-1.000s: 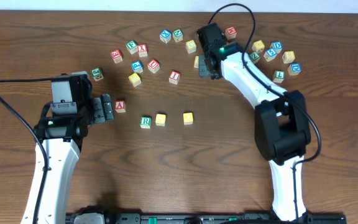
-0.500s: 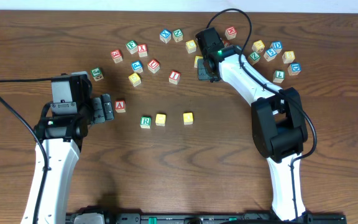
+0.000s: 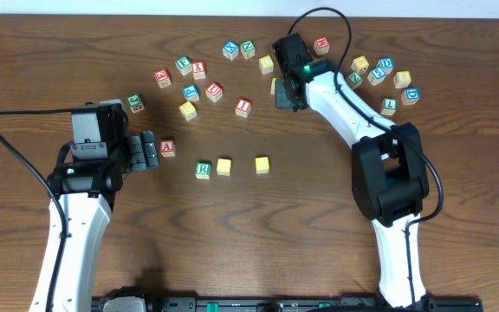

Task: Spell out ROBOT

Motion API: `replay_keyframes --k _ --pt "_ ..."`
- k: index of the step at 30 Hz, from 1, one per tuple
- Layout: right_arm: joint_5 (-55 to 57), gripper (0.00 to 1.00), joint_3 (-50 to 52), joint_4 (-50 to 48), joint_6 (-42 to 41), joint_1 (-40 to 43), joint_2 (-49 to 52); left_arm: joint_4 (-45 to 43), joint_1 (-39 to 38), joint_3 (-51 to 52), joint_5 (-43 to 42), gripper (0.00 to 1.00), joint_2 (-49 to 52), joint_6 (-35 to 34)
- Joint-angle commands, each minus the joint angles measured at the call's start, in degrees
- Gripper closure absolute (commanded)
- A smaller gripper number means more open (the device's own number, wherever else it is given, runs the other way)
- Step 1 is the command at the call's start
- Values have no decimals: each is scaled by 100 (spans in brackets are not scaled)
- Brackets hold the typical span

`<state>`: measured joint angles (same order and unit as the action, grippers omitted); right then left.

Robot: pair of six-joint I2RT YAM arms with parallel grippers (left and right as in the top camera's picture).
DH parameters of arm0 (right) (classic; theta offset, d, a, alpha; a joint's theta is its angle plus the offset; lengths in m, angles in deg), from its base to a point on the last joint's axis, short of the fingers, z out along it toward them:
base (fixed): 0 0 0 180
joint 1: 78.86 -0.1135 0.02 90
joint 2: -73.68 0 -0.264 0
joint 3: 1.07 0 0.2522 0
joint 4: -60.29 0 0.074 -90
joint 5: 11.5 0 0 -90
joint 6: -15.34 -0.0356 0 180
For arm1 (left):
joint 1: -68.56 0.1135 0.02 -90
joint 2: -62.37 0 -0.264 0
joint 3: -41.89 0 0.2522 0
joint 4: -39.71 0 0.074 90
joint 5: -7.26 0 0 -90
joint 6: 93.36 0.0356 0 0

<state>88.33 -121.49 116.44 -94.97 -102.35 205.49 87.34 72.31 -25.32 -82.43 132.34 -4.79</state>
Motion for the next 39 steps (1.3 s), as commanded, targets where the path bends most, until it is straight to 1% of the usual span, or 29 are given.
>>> replay_keyframes --k 1,23,39 --pt "9 99 -216 66 70 17 31 -9 26 -164 9 4 2 33" --pt "52 99 -236 -103 133 76 31 -11 26 -164 11 4 2 35" --pt "52 99 -236 -168 177 280 31 -9 26 -164 11 4 2 35"
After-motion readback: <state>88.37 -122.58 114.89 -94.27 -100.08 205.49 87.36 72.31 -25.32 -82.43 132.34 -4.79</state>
